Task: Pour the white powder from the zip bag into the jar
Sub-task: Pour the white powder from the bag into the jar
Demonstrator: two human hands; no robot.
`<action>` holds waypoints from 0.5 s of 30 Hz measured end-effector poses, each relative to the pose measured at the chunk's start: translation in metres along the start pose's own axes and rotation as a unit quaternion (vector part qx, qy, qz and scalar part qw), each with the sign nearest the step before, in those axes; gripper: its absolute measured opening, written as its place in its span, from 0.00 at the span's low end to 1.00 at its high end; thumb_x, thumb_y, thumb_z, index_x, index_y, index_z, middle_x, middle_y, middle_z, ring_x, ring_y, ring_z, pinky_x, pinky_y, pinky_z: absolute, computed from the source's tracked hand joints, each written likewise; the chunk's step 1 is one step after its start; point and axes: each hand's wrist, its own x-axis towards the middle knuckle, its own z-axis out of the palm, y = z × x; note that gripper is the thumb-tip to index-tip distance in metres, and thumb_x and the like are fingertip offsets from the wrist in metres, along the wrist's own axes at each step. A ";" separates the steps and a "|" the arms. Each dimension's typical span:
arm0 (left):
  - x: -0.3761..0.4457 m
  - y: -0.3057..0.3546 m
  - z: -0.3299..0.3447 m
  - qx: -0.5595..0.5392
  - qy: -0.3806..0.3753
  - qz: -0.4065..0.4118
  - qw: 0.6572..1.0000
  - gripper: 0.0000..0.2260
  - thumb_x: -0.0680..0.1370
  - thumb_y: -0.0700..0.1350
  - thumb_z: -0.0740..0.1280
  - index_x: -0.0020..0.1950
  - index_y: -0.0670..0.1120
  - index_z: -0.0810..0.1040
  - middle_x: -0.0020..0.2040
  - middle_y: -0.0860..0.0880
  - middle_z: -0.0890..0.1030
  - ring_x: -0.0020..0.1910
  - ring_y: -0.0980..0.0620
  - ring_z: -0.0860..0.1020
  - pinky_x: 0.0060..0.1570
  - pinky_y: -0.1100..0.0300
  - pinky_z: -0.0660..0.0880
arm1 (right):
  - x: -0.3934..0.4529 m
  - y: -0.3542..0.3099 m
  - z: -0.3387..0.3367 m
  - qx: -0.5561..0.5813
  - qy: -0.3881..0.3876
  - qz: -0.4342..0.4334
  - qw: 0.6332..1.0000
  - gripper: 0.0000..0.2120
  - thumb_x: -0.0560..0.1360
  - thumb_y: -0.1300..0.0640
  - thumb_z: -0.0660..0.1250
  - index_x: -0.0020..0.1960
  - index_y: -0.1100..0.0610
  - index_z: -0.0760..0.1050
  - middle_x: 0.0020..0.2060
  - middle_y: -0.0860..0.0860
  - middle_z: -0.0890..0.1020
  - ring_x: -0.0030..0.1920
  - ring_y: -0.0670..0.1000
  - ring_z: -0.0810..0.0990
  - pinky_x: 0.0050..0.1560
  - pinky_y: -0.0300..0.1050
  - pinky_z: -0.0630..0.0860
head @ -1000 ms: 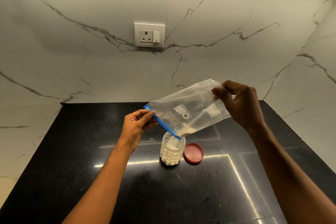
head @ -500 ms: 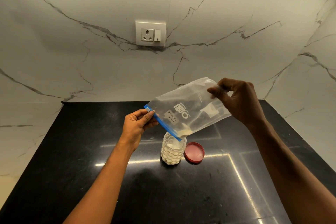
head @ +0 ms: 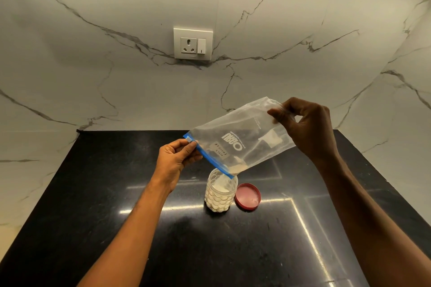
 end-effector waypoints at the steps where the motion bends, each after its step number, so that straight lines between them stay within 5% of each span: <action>1: 0.000 -0.001 -0.001 0.000 0.000 0.000 1.000 0.11 0.71 0.42 0.71 0.52 0.40 0.82 0.48 0.43 0.86 0.48 0.44 0.85 0.47 0.53 0.84 | 0.000 -0.001 0.001 -0.001 -0.007 -0.001 1.000 0.11 0.74 0.50 0.72 0.39 0.58 0.82 0.34 0.48 0.83 0.36 0.42 0.81 0.38 0.27 0.73; 6: -0.001 -0.003 -0.002 0.005 0.006 -0.002 1.000 0.11 0.72 0.43 0.71 0.52 0.41 0.82 0.49 0.42 0.86 0.48 0.43 0.85 0.48 0.52 0.84 | 0.001 -0.001 0.004 0.001 0.006 0.002 1.000 0.12 0.74 0.49 0.72 0.39 0.58 0.81 0.33 0.49 0.83 0.35 0.44 0.81 0.38 0.33 0.76; 15: 0.000 -0.006 -0.005 -0.013 0.005 -0.002 1.000 0.12 0.73 0.42 0.70 0.55 0.39 0.82 0.50 0.41 0.86 0.50 0.43 0.85 0.49 0.51 0.84 | 0.002 -0.004 0.006 0.012 -0.025 0.002 1.000 0.10 0.73 0.50 0.73 0.41 0.57 0.81 0.34 0.45 0.83 0.38 0.37 0.81 0.41 0.24 0.73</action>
